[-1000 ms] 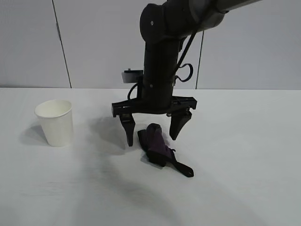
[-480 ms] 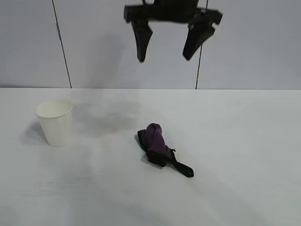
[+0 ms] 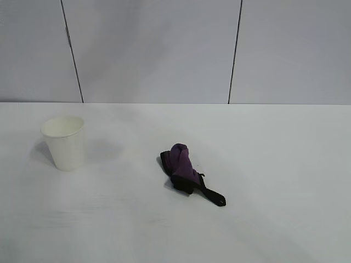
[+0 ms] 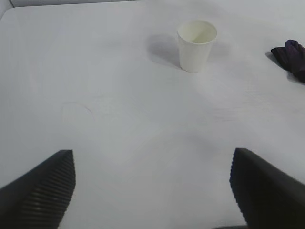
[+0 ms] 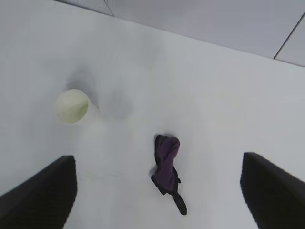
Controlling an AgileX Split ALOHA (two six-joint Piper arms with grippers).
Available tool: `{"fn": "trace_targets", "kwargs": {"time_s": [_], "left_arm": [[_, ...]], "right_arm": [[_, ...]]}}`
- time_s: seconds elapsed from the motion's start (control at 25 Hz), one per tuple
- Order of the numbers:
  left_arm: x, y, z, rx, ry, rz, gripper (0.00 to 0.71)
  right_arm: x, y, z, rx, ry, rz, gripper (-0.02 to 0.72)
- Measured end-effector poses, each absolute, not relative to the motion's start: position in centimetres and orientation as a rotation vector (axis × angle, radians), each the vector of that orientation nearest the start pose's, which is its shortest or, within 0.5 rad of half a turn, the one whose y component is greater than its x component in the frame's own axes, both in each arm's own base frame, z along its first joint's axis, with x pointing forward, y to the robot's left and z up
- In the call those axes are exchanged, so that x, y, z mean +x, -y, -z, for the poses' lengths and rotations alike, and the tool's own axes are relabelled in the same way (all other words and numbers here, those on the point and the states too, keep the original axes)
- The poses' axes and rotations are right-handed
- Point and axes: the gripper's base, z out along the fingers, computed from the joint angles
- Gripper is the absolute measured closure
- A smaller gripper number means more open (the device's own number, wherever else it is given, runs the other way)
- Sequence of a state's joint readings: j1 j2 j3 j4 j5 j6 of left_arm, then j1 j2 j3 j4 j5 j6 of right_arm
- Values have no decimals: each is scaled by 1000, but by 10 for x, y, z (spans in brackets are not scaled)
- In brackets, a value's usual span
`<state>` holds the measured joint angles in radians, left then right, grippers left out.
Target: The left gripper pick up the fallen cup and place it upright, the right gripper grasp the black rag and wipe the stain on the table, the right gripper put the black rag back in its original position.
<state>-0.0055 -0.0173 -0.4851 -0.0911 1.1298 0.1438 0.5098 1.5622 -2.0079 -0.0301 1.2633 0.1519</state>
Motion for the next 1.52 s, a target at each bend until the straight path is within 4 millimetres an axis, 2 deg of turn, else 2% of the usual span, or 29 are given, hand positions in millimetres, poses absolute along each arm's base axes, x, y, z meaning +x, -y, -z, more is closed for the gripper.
{"fn": "trace_targets", "kwargs": {"time_s": [0.32,0.48,0.64,0.8,1.12,1.32,1.52], "left_arm": [[-9,7,-268,165,-2101,27,77],[-9,7,-268,165,-2101,27,77],[-9,7,-268,165,-2101,27,77],[-9,7,-268,165,-2101,27,77],[-9,7,-268,165,-2101,27,77],[-9,7,-268,165,-2101,27,77],[-9,7,-268,165,-2101,27,77]], "right_arm": [[191,-104,-551,-411,-2055,-336,64],[155,-82,-560,-399,-1994,-329,64],[128,-63,-549,-358,-2005,-297,64],[110,-47,-529,-295,-2043,-252,64],[92,-28,-483,-245,-2127,-144,64],[88,-25,-447,-337,-2202,-76,64],[65,-23,-422,-474,-2180,-146,64]]}}
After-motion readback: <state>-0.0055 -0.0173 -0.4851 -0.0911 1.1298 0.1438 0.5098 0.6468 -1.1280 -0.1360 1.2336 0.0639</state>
